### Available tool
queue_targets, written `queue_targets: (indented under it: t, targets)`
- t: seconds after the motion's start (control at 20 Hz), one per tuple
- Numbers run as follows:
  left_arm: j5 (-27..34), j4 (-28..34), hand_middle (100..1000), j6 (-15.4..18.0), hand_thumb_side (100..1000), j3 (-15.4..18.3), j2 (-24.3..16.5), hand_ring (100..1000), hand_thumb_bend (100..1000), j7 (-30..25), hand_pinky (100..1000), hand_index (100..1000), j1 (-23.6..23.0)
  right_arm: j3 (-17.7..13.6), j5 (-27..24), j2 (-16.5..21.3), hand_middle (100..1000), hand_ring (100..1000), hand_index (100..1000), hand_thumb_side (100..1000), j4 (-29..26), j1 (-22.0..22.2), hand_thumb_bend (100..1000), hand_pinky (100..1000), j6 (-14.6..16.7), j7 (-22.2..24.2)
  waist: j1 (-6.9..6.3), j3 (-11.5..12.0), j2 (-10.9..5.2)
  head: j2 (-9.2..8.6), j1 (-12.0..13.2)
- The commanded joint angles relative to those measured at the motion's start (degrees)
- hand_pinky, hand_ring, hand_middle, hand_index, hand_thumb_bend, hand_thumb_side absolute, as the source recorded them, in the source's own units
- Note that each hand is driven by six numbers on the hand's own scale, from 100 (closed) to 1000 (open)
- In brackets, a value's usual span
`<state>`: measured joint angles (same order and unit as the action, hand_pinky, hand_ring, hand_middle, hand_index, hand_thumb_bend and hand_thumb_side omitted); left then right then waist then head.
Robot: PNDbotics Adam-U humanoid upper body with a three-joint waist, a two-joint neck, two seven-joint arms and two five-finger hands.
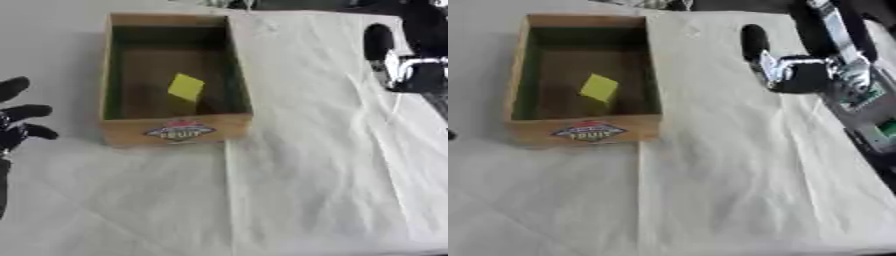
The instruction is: Pick up objects on the table and place them in the box.
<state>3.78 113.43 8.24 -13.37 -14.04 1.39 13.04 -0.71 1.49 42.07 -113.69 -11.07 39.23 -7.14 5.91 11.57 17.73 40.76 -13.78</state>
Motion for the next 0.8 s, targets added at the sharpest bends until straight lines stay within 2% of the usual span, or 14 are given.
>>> queue_targets:
  t: [0.05, 0.25, 0.5, 0.8]
  targets:
    - [-0.37, 1.14, 824, -0.02, 937, 0.65, -0.33, 711, 100, 0.46, 561, 825, 0.03, -0.60, 0.07, -3.72, 750, 742, 979, 470, -0.90, 1.37, 100, 746, 0.34, 0.88, -0.57, -0.52, -1.09, -0.51, 0.66]
    - [-0.50, 1.05, 824, -0.06, 936, 0.82, -0.12, 711, 100, 0.73, 561, 825, -0.15, 0.14, 2.24, -9.34, 739, 733, 975, 470, -0.90, 4.00, 100, 738, -0.20, 1.75, -0.98, -1.56, -1.27, -0.65, 1.37]
    - [-0.58, 1.04, 824, -0.05, 936, 1.00, -0.05, 710, 100, 1.01, 559, 825, -0.35, 1.32, 5.45, -16.00, 719, 719, 971, 470, -0.90, 6.23, 100, 726, -2.82, 2.16, -1.48, -2.38, -1.24, -0.55, 1.79]
    - [-0.63, 1.04, 824, -0.12, 937, 1.09, -0.02, 710, 100, 1.27, 557, 824, -0.51, 1.76, 7.12, -20.89, 697, 704, 965, 470, -0.90, 6.14, 100, 717, -6.31, 1.79, -2.03, -3.27, -1.20, -0.74, 2.00]
